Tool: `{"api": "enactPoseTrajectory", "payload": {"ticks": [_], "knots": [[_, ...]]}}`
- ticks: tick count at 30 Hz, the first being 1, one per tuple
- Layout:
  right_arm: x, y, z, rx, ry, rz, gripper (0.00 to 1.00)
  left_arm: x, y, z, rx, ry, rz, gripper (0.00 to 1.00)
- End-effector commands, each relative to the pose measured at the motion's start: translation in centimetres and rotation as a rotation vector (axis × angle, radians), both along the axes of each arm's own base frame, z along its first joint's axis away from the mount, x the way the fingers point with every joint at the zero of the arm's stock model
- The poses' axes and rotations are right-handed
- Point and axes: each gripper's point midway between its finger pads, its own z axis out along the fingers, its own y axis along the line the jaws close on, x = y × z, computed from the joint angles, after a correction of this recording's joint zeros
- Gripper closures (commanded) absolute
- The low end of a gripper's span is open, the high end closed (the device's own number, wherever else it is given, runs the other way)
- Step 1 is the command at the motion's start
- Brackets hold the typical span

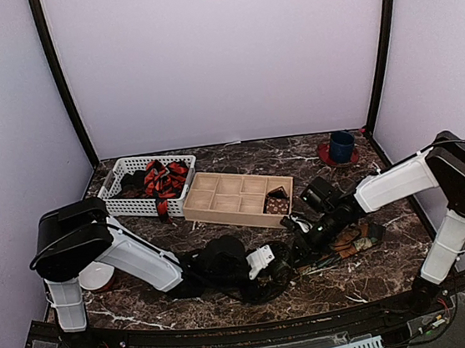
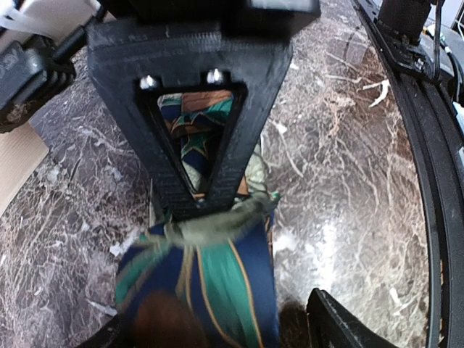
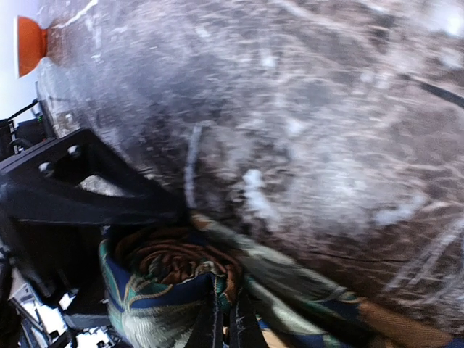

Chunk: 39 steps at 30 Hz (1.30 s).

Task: Roll the ties
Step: Roll the tie at the center of the board.

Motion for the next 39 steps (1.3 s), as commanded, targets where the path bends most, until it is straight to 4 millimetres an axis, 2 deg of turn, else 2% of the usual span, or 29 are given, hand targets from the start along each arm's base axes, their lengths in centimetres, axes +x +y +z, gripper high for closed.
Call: {"api": "enactPoseTrajectory", "payload": {"ticks": [1, 5, 8, 10, 13, 14, 16, 19, 22, 27, 28, 30, 36, 39], "knots": [[-0.6, -4.0, -3.9, -0.211, -0.019, -0.037, 1.0, -0.2, -1.2, 0.8, -0.048, 0.05, 0.004, 0.25], [0.0, -3.2, -3.7, -0.181, -0.021, -0.07, 1.0, 0.1, -2.2, 0.9, -0.079, 0.069, 0.021, 0.25], [0.5, -2.5, -3.4, -0.165, -0.031, -0.071, 1.0, 0.5, -2.9, 0.9, -0.092, 0.073, 0.032, 0.3], [0.6, -2.1, -3.1, -0.155, -0.034, -0.066, 1.0, 0.7, -3.0, 0.7, -0.089, 0.074, 0.037, 0.38], [0.5, -1.7, -2.2, -0.133, -0.029, -0.056, 1.0, 0.8, -2.1, -0.2, -0.041, 0.054, 0.048, 0.58], [0.5, -1.6, -1.8, -0.124, -0.029, -0.052, 0.97, 0.7, -1.6, -0.6, -0.017, 0.041, 0.043, 0.61], [0.8, -1.4, -0.4, -0.092, -0.031, -0.053, 0.81, 0.4, -0.7, -1.4, 0.029, 0.016, 0.02, 0.66], [0.8, -0.3, 2.0, 0.0, 0.008, -0.058, 0.6, -0.1, 0.5, -2.0, 0.075, -0.007, -0.007, 0.67], [0.2, 0.7, 3.6, 0.07, 0.07, -0.053, 0.51, -0.2, 1.0, -2.5, 0.115, -0.017, -0.018, 0.67], [-0.5, 1.7, 5.3, 0.144, 0.123, -0.045, 0.45, -0.4, 1.2, -3.2, 0.15, -0.01, -0.031, 0.66], [-0.6, 1.9, 6.3, 0.175, 0.116, -0.038, 0.45, -0.4, 1.3, -3.2, 0.151, -0.007, -0.028, 0.66], [-0.9, 2.3, 7.0, 0.196, 0.116, -0.026, 0.44, -0.4, 1.3, -3.3, 0.153, -0.004, -0.024, 0.66], [-1.0, 2.6, 6.8, 0.199, 0.112, -0.012, 0.45, -0.4, 1.3, -3.5, 0.153, 0.0, -0.023, 0.66], [-1.2, 2.5, 5.4, 0.159, 0.122, 0.002, 0.49, -0.3, 1.2, -3.3, 0.15, -0.004, -0.021, 0.66]]}}
